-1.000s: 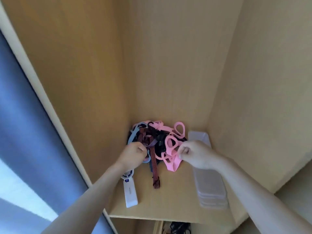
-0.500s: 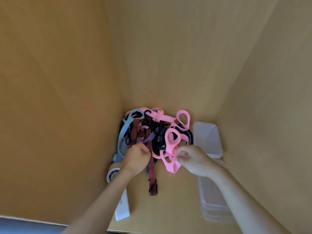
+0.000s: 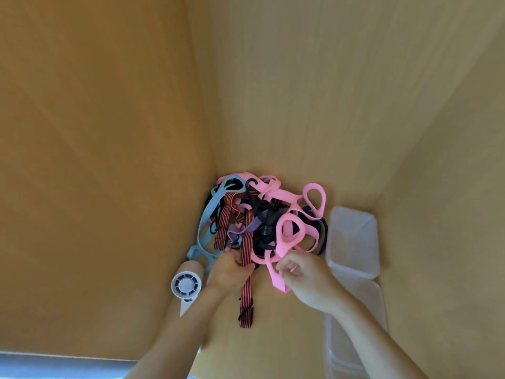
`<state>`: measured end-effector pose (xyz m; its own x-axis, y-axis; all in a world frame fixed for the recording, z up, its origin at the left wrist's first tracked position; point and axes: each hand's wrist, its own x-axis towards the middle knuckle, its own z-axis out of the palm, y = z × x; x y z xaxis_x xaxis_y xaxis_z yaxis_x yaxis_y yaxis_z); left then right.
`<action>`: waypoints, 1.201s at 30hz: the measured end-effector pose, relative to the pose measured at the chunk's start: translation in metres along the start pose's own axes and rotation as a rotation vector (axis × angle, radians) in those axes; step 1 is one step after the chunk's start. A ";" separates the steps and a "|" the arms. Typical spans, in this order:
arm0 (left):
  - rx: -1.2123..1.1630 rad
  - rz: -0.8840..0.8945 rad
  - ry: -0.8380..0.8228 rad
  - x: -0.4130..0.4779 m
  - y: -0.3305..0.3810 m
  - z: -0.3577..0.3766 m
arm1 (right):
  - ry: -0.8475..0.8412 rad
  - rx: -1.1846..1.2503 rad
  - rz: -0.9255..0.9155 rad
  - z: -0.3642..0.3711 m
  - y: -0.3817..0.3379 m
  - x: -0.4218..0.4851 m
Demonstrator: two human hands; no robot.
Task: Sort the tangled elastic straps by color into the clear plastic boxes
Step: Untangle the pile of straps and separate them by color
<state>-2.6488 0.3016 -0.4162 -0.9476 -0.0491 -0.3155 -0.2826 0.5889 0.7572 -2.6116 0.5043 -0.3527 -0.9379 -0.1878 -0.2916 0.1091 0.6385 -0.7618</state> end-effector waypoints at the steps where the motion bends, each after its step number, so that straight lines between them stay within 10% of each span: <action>1: -0.027 0.015 0.002 -0.004 -0.002 0.001 | 0.003 0.019 -0.014 0.005 0.000 0.000; 19: -0.541 0.425 -0.282 -0.067 0.084 -0.113 | 0.412 0.098 -0.403 0.033 -0.040 0.051; 36: -0.616 0.262 -0.186 -0.043 0.071 -0.090 | 0.694 0.328 -0.417 -0.058 -0.113 0.056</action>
<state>-2.6419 0.2724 -0.2976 -0.9705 0.2036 -0.1289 -0.1327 -0.0052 0.9911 -2.6954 0.4649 -0.2492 -0.8994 0.2067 0.3852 -0.2990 0.3520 -0.8869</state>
